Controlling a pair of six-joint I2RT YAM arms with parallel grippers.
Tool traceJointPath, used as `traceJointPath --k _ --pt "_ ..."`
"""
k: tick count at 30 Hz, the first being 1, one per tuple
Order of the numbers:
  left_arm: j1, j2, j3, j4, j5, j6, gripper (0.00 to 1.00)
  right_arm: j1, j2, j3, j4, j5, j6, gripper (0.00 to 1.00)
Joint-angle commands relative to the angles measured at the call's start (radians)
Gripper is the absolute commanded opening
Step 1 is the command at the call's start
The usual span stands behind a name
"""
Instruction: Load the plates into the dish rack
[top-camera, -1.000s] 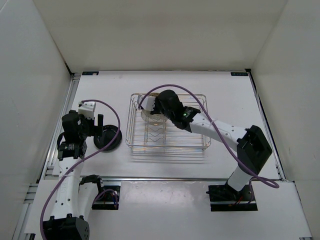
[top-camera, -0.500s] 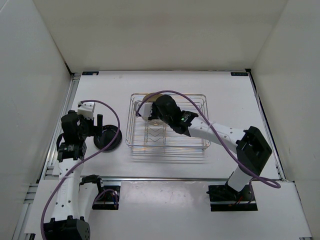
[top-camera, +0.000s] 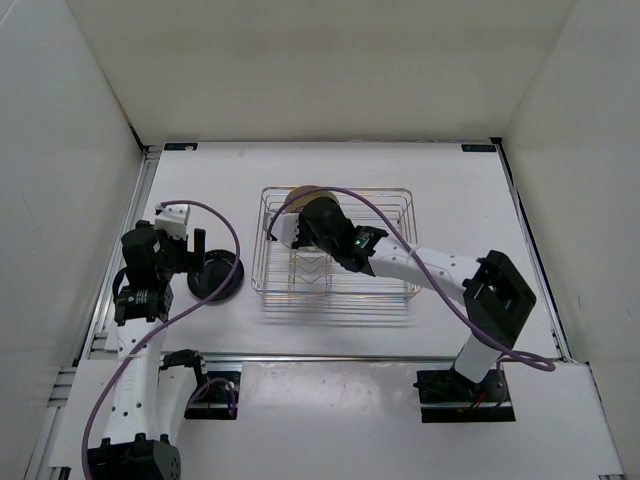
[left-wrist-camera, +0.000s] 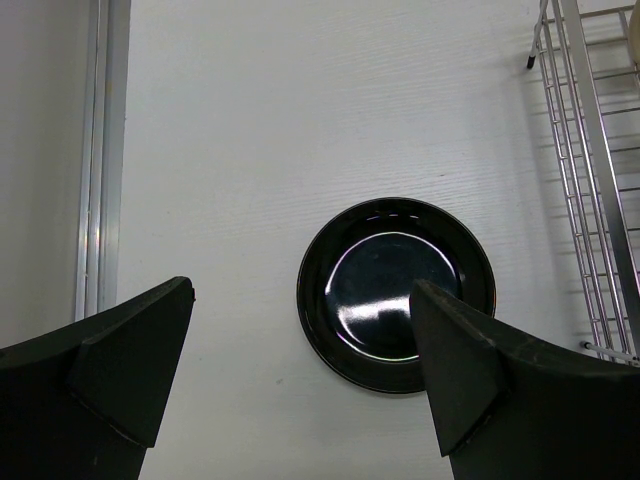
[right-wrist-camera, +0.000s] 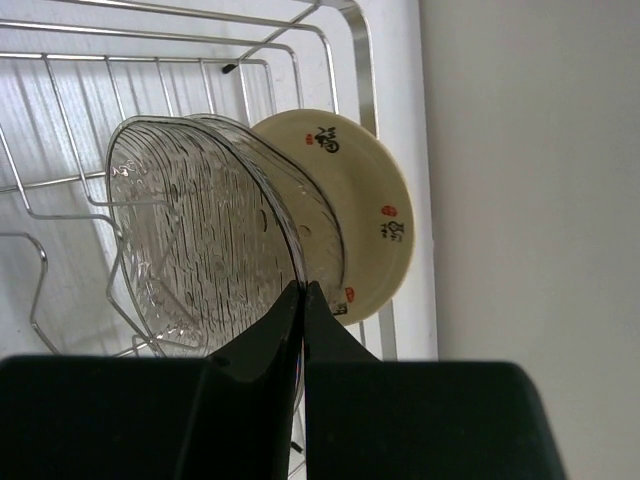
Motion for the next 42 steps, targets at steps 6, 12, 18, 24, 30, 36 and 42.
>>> traceJointPath --k 6,12,18,24,30,36,42 --pt "0.006 -0.017 0.011 0.003 0.015 0.004 1.00 0.010 0.022 0.046 -0.025 -0.035 0.059 0.00" --pt "0.006 -0.017 0.011 0.003 0.015 0.004 1.00 0.010 0.022 0.046 -0.045 -0.055 0.068 0.00" --pt "0.006 -0.026 0.011 -0.007 0.015 0.004 1.00 0.010 0.040 0.055 -0.064 -0.075 0.078 0.00" --pt "0.006 -0.035 0.011 -0.007 0.015 0.004 1.00 0.010 0.071 0.084 -0.083 -0.086 0.087 0.00" --pt "0.006 -0.035 0.011 -0.016 0.015 0.004 1.00 0.001 0.080 0.093 -0.093 -0.095 0.096 0.06" --pt "0.015 -0.035 0.011 -0.016 0.015 0.004 1.00 0.001 0.080 0.093 -0.113 -0.095 0.105 0.10" --pt "0.015 -0.044 0.011 -0.016 0.015 0.004 1.00 0.001 0.080 0.093 -0.140 -0.115 0.124 0.12"
